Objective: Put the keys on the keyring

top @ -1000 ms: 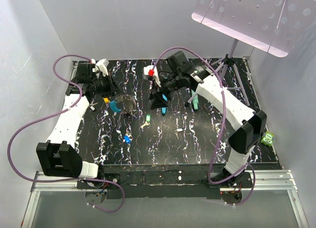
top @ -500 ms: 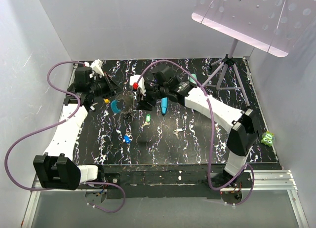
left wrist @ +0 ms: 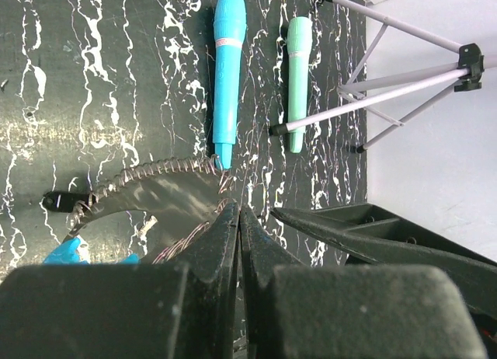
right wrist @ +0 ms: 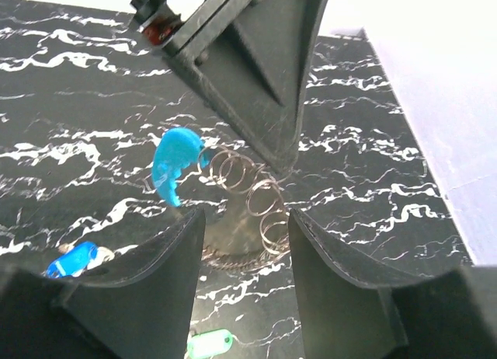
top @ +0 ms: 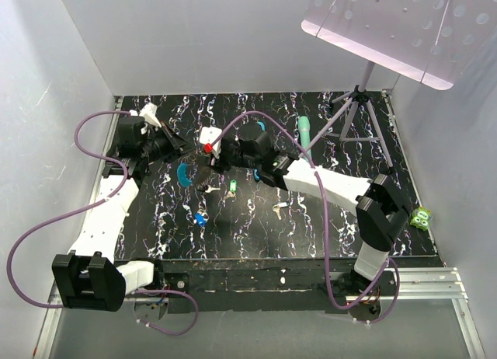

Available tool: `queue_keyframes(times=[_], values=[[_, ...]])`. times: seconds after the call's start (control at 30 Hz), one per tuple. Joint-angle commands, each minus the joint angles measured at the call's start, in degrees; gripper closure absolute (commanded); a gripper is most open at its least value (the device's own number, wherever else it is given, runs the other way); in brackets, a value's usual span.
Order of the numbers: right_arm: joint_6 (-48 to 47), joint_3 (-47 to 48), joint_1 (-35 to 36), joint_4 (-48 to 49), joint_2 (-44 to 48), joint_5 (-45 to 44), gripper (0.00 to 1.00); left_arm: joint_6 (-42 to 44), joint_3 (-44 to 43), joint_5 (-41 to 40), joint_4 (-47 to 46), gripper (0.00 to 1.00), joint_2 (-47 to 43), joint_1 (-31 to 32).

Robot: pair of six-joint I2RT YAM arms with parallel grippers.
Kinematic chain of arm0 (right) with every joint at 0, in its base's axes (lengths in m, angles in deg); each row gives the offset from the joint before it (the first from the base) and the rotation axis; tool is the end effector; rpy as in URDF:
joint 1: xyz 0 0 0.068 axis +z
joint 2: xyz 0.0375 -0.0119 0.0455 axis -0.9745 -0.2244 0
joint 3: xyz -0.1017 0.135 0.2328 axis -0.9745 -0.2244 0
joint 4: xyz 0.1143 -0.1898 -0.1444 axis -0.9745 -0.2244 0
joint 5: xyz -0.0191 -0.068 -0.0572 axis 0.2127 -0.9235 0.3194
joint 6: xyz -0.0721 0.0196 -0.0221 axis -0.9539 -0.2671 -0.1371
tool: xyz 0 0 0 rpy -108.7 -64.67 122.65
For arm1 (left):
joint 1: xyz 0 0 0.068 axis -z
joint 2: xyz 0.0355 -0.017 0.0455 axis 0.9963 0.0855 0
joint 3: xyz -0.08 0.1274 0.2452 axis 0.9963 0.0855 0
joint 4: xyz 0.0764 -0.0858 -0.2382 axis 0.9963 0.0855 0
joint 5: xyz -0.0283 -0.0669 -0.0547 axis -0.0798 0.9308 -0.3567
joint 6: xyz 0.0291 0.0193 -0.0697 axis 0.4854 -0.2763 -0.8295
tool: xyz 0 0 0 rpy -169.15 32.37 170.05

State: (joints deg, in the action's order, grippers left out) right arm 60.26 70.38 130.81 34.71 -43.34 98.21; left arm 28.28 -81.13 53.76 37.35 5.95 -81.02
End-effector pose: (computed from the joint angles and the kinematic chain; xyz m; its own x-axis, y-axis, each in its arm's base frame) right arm 0.2545 0.3796 0.3328 0.2980 -0.2634 -0.9175 -0.8961 0.2540 -0.3640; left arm 0.2776 -0.0495 0.3299 -0.6807 -0.5114 -0.5246 0.0231 0.7007 -0.7131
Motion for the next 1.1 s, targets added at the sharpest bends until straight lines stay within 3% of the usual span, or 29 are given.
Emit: queue_keyframes(times=[0.0, 0.43, 1.07], values=[[0.15, -1.9, 0.98, 12.72, 2.05, -6.95, 0.46, -3.35, 0.99, 0.88, -3.95, 1.0, -2.82, -0.38], [0.06, -3.04, 2.21, 11.15, 1.26, -6.87, 0.55, -6.96, 2.92, 2.37, -6.94, 1.0, -4.05, -0.91], [-0.21, -0.15, 3.0, 10.35, -1.55, -9.5, 0.59, -7.84, 2.92, 4.13, -7.29, 1.0, -4.84, -1.26]])
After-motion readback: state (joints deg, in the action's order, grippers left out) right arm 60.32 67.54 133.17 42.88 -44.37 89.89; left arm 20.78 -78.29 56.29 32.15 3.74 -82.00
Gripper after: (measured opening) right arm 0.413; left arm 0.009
